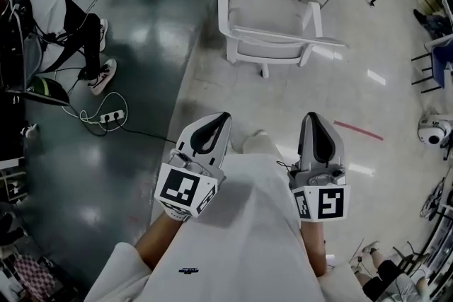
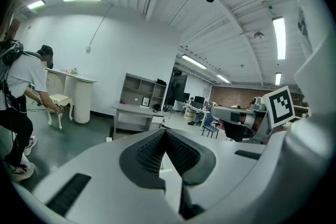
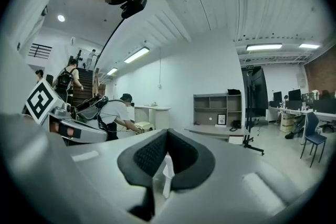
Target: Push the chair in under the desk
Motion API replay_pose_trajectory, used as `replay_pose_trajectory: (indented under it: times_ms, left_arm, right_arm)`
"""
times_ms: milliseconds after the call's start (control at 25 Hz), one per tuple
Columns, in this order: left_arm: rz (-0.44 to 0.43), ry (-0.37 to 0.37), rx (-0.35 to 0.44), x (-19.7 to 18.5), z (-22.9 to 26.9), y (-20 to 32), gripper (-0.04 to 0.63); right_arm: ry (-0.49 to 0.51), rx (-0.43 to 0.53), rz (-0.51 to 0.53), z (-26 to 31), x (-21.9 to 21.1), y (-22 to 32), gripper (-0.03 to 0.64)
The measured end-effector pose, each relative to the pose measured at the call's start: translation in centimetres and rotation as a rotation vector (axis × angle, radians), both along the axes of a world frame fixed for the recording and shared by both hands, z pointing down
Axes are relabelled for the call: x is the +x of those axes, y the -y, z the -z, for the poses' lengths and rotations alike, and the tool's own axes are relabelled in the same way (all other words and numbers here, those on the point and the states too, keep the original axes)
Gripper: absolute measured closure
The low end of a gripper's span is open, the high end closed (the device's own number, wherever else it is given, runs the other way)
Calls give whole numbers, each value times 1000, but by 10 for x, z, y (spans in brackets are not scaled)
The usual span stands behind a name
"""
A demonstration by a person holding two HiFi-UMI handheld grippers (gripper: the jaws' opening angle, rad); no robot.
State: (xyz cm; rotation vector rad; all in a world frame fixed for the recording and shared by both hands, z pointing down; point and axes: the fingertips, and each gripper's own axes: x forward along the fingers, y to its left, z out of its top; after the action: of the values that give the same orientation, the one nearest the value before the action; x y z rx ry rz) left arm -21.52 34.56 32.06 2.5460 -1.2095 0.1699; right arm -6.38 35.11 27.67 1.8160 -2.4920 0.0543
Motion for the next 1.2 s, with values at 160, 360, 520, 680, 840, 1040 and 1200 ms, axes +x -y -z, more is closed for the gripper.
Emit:
replay_pose_trajectory:
  times_ms: [160, 360, 520, 680, 840, 1040, 1200]
  left_arm:
    - [-14, -13, -3, 2, -1, 19, 588]
    - [-33, 6, -5, 17, -10, 55, 588]
    - [-51, 42, -9, 43, -16, 95, 588]
    - [-69, 92, 3, 75, -11, 146, 588]
    - [-64, 116, 3, 109, -2, 199, 588]
    - [-53, 162, 2, 145, -3, 248, 588]
    - [-40, 197, -11, 154, -8, 269, 588]
  right_arm:
    - [-32, -3, -19, -4, 2, 13, 606]
    - [4, -6, -16, -15, 14, 45, 606]
    - [22, -8, -30, -25, 43, 85, 606]
    - [44, -17, -22, -26, 73, 135, 606]
    - [54, -25, 18, -23, 104, 187, 606]
    - [63, -38, 87, -24, 135, 248, 606]
    - [59, -55, 135, -25, 140, 279, 606]
